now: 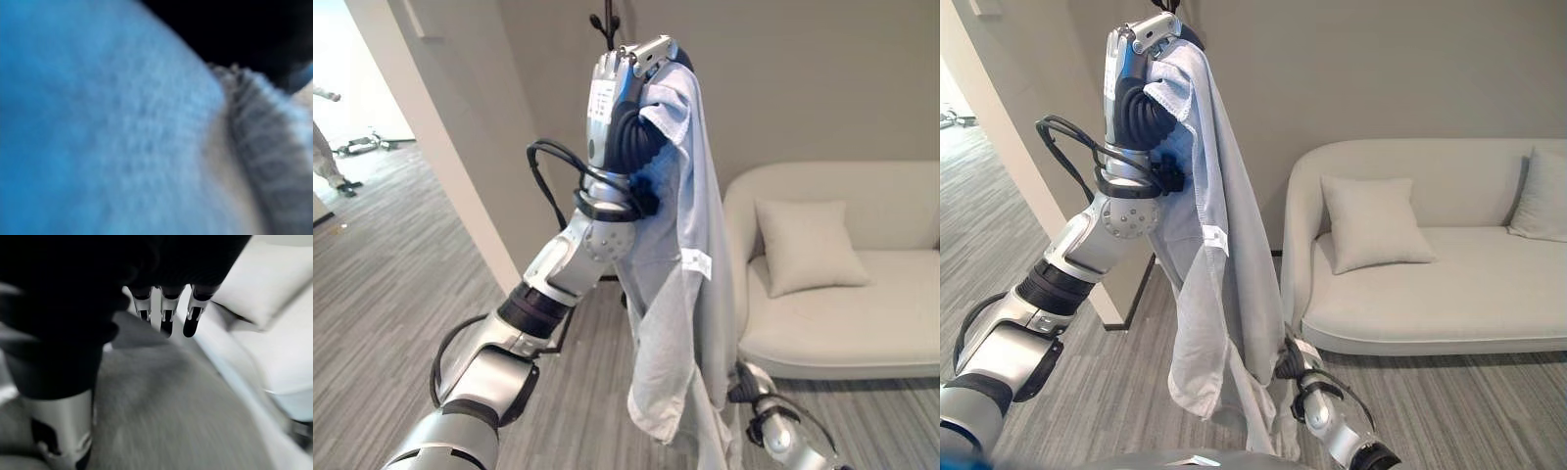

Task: Hang the clothes on the sofa on the clothes rack.

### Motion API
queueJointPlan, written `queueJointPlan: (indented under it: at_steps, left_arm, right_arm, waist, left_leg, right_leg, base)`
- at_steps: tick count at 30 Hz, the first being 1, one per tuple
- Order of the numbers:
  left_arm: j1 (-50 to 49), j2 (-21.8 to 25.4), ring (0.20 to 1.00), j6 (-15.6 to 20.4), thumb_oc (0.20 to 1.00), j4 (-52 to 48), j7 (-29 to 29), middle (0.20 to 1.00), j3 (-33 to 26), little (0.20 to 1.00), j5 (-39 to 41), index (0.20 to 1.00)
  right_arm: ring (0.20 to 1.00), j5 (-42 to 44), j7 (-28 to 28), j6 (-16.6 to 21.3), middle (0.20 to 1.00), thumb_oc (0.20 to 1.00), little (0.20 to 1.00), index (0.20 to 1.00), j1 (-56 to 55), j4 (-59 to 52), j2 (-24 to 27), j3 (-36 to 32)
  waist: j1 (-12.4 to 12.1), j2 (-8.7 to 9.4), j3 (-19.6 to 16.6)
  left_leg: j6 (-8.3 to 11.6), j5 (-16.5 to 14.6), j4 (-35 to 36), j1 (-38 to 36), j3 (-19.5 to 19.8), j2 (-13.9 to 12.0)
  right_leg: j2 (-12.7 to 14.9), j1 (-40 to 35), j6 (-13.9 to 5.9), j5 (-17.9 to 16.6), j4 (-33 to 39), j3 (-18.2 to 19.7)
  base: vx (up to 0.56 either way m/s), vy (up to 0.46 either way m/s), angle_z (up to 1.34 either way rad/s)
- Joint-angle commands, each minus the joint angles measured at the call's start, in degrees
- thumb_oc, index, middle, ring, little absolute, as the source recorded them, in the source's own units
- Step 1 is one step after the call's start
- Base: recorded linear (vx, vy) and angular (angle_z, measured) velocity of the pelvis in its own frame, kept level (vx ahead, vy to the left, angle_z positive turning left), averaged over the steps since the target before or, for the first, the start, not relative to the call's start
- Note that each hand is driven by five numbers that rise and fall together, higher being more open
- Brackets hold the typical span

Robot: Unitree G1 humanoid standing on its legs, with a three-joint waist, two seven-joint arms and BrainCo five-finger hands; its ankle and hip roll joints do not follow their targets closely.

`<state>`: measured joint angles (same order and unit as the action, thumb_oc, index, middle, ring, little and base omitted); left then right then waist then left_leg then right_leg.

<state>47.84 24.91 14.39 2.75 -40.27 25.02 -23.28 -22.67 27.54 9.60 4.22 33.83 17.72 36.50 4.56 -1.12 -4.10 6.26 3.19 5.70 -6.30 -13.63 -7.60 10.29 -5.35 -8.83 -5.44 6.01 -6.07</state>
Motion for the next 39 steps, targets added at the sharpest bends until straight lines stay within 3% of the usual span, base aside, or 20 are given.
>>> queueJointPlan:
  at_steps: [1,4,17,18,19,20,31,35,39]
  left_arm:
    - [10.5,-0.1,0.2,-0.1,0.2,4.1,-2.8,0.2,0.3,0.2,2.3,0.2]
    - [11.0,-1.7,0.2,-0.5,0.2,3.0,-3.8,0.2,0.8,0.2,3.2,0.2]
    - [14.5,-7.5,0.2,-1.3,0.2,1.8,-5.9,0.2,0.2,0.2,5.3,0.2]
    - [15.2,-8.3,0.2,-1.1,0.2,1.7,-5.7,0.2,0.0,0.2,5.7,0.2]
    - [15.2,-8.3,0.2,-1.1,0.2,1.8,-5.7,0.2,0.0,0.2,5.7,0.2]
    - [15.5,-8.8,0.2,-0.8,0.2,1.6,-5.5,0.2,0.0,0.2,6.5,0.2]
    - [14.8,-7.1,0.2,-1.7,0.2,0.9,-6.4,0.2,-1.4,0.2,6.3,0.2]
    - [12.3,-4.0,0.2,-3.0,0.2,-1.0,-7.6,0.2,-2.9,0.2,3.8,0.2]
    - [7.5,0.3,0.2,-3.7,0.2,-3.5,-8.0,0.2,-5.5,0.2,1.4,0.2]
  right_arm:
    - [1.0,-2.0,6.1,3.9,1.0,1.0,1.0,1.0,6.1,-1.0,-0.9,0.0]
    - [1.0,2.8,10.4,5.9,1.0,1.0,1.0,1.0,6.9,0.5,-3.8,-2.4]
    - [1.0,9.1,7.7,5.9,1.0,1.0,1.0,1.0,8.7,8.8,-8.4,1.1]
    - [0.743,8.9,6.9,5.5,0.743,0.743,0.743,0.743,9.5,9.7,-8.6,1.9]
    - [0.542,8.9,6.9,5.5,0.542,0.542,0.542,0.542,9.6,9.7,-8.6,1.9]
    - [0.2,8.6,6.5,5.1,0.2,0.2,0.2,0.2,10.0,10.7,-8.9,2.2]
    - [0.2,8.4,10.6,3.3,0.2,0.2,0.2,0.2,9.2,12.5,-7.7,-1.3]
    - [0.2,10.1,14.0,3.4,0.2,0.2,0.2,0.2,5.7,7.6,-4.8,-7.6]
    - [0.2,8.7,18.7,1.9,0.2,0.2,0.2,0.2,0.3,-2.6,1.4,-17.5]
  waist:
    - [0.1,-2.47,1.6]
    - [0.0,-3.42,2.0]
    - [-1.3,-5.69,2.5]
    - [-1.5,-6.05,2.4]
    - [-1.4,-6.06,2.5]
    - [-1.6,-6.28,2.4]
    - [-1.1,-5.74,2.0]
    - [-0.3,-4.96,1.9]
    - [0.7,-3.78,2.0]
  left_leg:
    - [0.75,2.2,-0.7,3.6,-1.1,-2.3]
    - [0.56,2.2,-0.7,3.6,-1.0,-2.0]
    - [0.33,1.7,-0.7,3.9,0.1,-0.6]
    - [0.28,1.7,-0.7,4.0,0.3,-0.4]
    - [0.27,1.7,-0.7,4.0,0.3,-0.4]
    - [0.2,1.7,-0.7,4.0,0.4,-0.2]
    - [0.06,1.3,-0.7,3.7,0.1,-0.1]
    - [0.08,1.2,-0.7,3.4,-0.6,-0.5]
    - [0.13,1.0,-0.7,3.1,-1.4,-1.2]
  right_leg:
    - [1.2,-5.9,-0.86,7.0,-1.5,-0.8]
    - [1.4,-5.9,-0.93,6.9,-1.5,-0.8]
    - [2.5,-6.2,-1.39,6.9,-1.3,-2.4]
    - [2.6,-6.2,-1.38,6.9,-1.4,-2.4]
    - [2.6,-6.2,-1.38,6.9,-1.4,-2.4]
    - [2.7,-6.3,-1.36,6.9,-1.5,-2.6]
    - [2.7,-6.3,-1.52,6.7,-1.4,-2.6]
    - [2.4,-5.9,-1.53,6.7,-1.5,-1.9]
    - [2.1,-5.5,-1.49,6.5,-1.4,-1.0]
  base:
    - [0.0,0.0,0.0]
    - [0.0,0.0,0.0]
    - [0.02,0.013,0.05]
    - [0.0,0.0,0.0]
    - [0.0,0.0,0.0]
    - [0.01,0.007,0.05]
    - [0.0,0.0,0.02]
    - [0.02,-0.02,-0.07]
    - [0.03,-0.02,-0.12]
